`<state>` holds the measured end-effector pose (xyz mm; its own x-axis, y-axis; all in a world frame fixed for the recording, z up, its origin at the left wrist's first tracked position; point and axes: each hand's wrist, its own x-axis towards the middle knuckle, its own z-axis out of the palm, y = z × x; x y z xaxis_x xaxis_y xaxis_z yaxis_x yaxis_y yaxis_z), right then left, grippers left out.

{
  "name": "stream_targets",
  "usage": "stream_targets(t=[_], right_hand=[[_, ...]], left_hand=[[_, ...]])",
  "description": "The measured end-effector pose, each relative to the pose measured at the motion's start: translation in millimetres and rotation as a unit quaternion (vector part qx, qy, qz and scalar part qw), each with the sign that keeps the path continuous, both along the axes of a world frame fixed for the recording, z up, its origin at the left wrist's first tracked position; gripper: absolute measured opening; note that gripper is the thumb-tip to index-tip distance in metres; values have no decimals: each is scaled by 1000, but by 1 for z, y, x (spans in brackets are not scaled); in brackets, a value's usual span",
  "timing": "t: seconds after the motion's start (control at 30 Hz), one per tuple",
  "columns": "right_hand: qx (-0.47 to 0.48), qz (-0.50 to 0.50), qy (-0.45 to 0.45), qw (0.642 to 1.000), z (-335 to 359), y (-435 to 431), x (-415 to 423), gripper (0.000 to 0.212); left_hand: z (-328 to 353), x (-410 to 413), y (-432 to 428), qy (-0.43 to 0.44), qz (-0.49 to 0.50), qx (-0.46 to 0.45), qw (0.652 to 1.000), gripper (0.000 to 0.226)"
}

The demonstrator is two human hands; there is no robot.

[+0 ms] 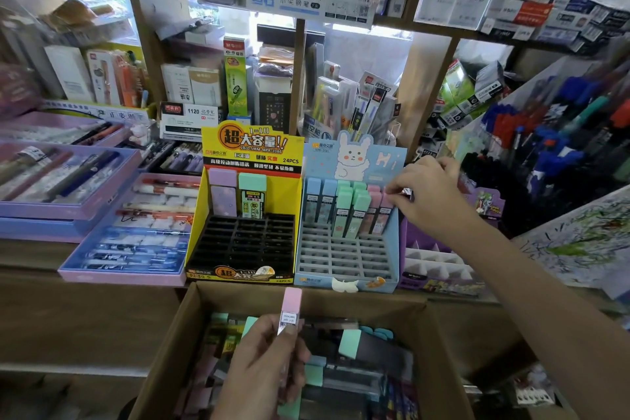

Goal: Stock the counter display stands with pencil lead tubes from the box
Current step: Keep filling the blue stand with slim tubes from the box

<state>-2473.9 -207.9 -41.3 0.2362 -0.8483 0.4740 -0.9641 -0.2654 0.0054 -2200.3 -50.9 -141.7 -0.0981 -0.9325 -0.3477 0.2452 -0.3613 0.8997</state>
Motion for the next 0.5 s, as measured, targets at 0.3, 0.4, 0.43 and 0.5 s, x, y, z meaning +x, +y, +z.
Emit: stream_targets(t=[0.3,0.4,0.43,0.5], right_hand=[[29,64,-156,985,10,43,19,7],[83,80,-282,952,0,81,37,14],[119,79,-304,942,-7,94,44,16],[200,73,-338,917,-26,115,54,19]], left_hand=[[12,0,4,-18,6,-2,1000,13],[19,-1,4,-17,15,-13,1000,14],[21,0,4,-17,18,-17,1000,14],[24,1,3,-23,19,-26,999,14]])
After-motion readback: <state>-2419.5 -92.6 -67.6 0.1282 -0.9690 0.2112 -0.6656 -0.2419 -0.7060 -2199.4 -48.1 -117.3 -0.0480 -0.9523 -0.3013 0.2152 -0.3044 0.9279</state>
